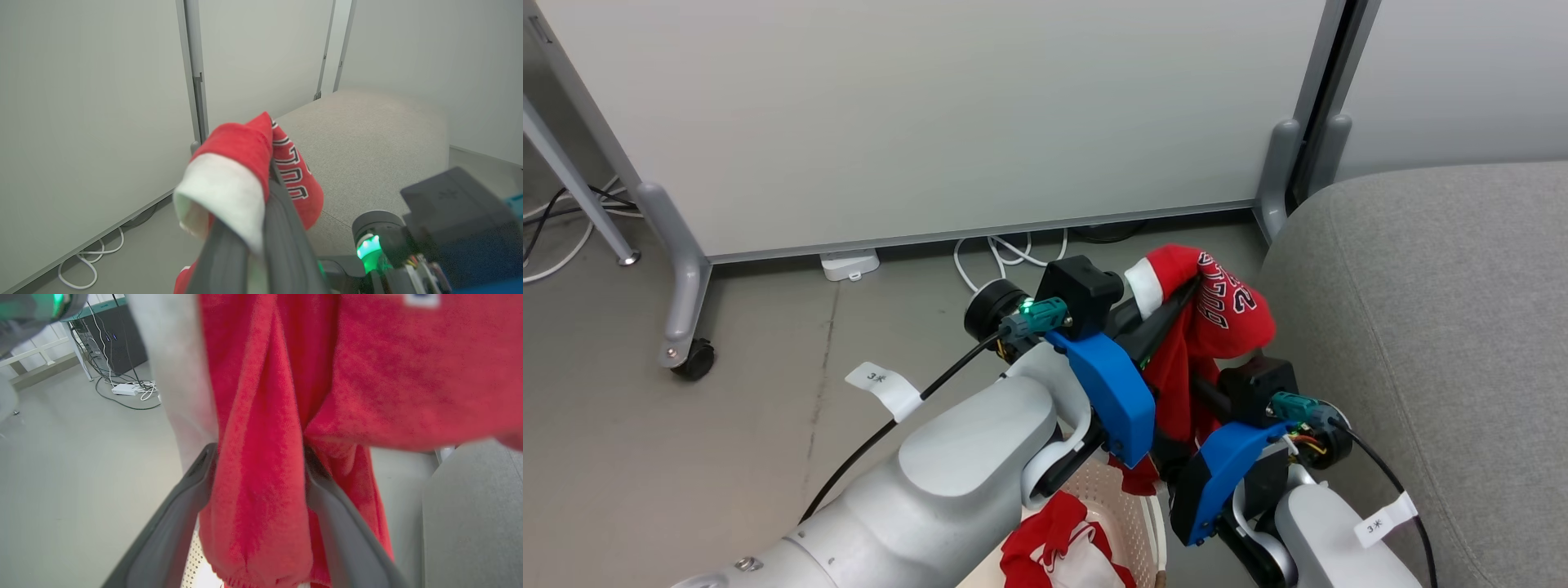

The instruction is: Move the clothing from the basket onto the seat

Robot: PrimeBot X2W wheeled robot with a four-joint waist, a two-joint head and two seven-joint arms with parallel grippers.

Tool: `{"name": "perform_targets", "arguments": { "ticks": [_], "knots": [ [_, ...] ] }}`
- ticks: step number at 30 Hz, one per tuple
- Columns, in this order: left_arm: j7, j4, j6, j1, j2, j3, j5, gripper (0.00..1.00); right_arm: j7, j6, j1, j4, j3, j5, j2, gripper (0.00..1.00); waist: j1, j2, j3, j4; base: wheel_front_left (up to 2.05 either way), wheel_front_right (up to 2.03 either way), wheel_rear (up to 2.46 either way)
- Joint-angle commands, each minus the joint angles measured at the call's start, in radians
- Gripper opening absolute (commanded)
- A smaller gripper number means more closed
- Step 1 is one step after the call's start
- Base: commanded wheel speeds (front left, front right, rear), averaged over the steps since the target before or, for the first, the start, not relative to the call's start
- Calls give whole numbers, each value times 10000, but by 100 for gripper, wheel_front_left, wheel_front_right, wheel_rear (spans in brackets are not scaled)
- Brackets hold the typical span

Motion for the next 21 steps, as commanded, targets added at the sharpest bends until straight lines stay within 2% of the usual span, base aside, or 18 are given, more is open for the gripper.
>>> {"name": "perform_targets", "arguments": {
  "ticks": [1, 2, 4, 21],
  "knots": [
    [-77, -5, 8, -187, 3, -50, -56, 0, 26, 5, -163, 121, 95, 102, -35, 100, 0, 0, 4, -2, 0, 0, 0],
    [-104, 10, 16, -208, 3, -78, -82, 0, 11, 5, -202, 196, 162, 193, -34, 73, 0, 0, 5, -6, 0, 0, 0],
    [-124, 34, 24, -258, 3, -125, -160, 0, -137, 5, -287, 291, 226, 308, -36, 0, 0, 0, 1, -18, 0, 0, 0],
    [-252, 302, 79, -355, 3, -489, -645, 0, -566, 5, -393, 737, 276, 614, -36, 0, 0, 0, -142, -134, 0, 0, 0]
  ]
}}
